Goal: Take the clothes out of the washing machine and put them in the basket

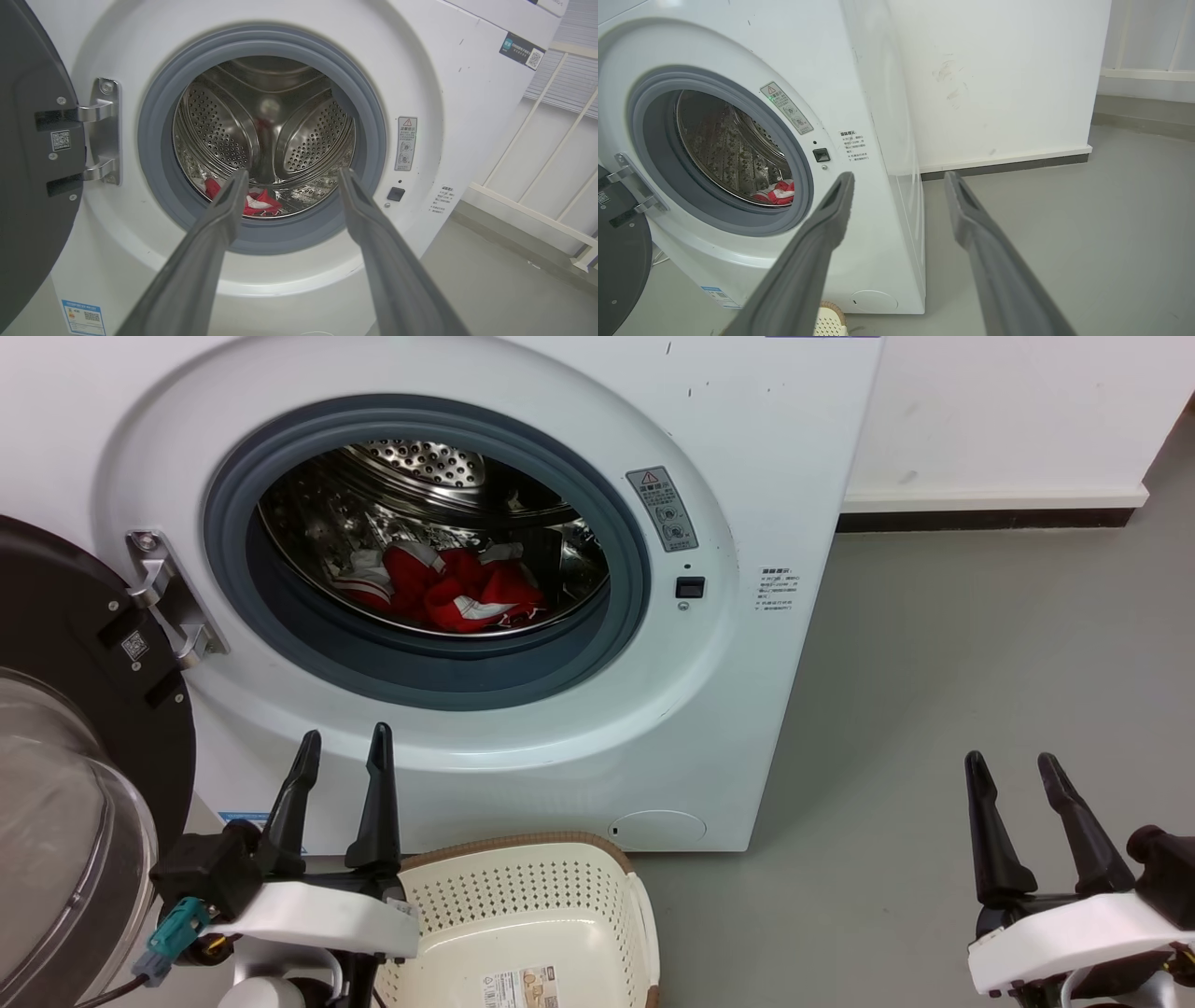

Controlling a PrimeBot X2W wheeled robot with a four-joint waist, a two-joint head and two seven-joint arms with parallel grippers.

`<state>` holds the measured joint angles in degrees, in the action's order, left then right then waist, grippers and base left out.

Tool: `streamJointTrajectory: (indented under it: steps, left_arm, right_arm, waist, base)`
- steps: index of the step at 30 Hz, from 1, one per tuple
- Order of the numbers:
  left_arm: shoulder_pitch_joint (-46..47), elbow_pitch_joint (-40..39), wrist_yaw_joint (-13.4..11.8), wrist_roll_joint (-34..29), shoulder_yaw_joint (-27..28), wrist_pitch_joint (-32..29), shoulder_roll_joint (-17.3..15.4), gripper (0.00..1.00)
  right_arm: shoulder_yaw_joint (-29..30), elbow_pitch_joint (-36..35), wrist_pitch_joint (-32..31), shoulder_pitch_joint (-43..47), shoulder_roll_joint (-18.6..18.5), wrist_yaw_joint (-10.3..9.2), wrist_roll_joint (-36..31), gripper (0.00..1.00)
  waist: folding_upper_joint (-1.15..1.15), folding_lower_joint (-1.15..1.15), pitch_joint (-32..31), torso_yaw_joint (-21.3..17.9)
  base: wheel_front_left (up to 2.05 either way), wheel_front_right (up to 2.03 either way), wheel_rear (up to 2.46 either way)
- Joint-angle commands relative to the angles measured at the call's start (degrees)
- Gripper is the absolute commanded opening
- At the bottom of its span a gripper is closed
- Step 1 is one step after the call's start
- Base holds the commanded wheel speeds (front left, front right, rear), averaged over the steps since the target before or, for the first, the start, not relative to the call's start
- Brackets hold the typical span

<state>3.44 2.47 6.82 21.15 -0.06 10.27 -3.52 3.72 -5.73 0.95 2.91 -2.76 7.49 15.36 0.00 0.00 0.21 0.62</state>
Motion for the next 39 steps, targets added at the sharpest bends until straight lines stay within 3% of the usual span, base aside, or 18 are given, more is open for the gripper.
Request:
streamJointTrajectory:
  steps: [1, 39]
  left_arm:
    - [-0.23, -0.56, -0.23, -1.83, -0.21, 0.60, -0.36, 1.00]
    - [-1.20, 1.56, -1.87, -18.87, -0.33, 4.99, -0.46, 1.00]
  right_arm:
    - [0.05, -1.03, -0.08, 0.57, -0.21, 0.00, -1.88, 1.00]
    - [0.44, -4.24, -0.59, 3.01, -0.19, -0.01, -17.67, 1.00]
  waist:
    - [0.00, 0.00, -0.02, 0.04]
    - [0.00, 0.00, 0.14, 0.52]
  base:
    - [0.00, 0.00, 0.00]
    - [0.00, 0.00, 0.00]
